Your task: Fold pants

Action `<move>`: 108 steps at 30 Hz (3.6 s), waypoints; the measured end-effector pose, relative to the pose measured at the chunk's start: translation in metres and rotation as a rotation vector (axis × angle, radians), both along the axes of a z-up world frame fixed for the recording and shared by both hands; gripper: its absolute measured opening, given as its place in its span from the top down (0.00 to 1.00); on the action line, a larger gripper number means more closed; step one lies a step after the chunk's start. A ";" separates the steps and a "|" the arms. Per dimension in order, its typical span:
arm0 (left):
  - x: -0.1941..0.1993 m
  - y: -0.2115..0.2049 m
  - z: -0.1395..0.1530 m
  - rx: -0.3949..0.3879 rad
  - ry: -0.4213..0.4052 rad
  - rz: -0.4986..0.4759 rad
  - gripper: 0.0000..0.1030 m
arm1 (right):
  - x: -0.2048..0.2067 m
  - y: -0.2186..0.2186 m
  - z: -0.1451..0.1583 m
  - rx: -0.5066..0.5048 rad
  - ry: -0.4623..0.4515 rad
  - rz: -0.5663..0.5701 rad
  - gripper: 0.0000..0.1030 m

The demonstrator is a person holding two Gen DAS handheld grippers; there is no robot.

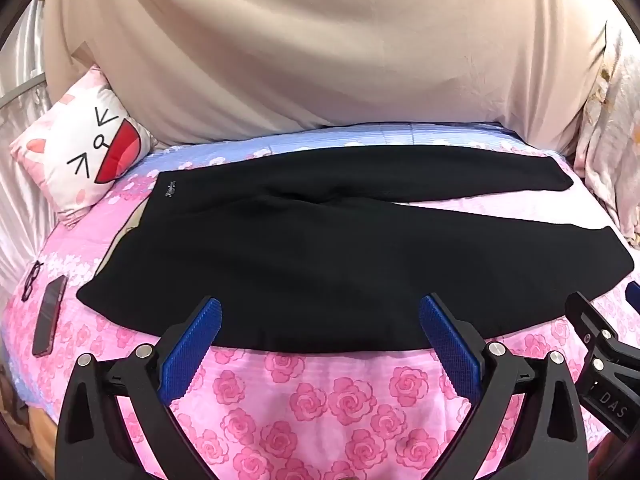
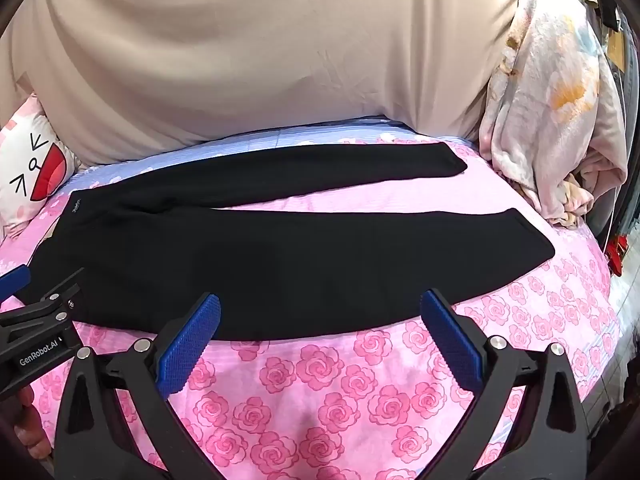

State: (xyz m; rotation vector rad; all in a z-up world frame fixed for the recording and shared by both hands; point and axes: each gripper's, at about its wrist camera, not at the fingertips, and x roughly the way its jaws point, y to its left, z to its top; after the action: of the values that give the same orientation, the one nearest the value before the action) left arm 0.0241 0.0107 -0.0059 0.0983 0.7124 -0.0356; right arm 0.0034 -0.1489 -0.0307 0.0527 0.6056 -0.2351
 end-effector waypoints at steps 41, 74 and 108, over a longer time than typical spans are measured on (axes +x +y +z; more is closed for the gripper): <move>0.005 -0.006 -0.006 0.035 0.026 -0.005 0.05 | 0.002 -0.002 -0.017 0.020 0.018 0.004 0.05; 0.015 -0.013 -0.004 0.020 0.020 -0.012 0.05 | 0.006 -0.021 -0.018 -0.035 -0.047 0.021 0.05; 0.214 0.073 -0.004 -0.115 0.126 0.123 0.06 | 0.359 -0.378 -0.082 0.029 0.243 0.236 0.41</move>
State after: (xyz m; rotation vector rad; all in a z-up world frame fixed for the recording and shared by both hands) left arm 0.2379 0.0841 -0.0103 -0.0584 0.8397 0.0348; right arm 0.3620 -0.5269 -0.1126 -0.0198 0.8503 -0.0024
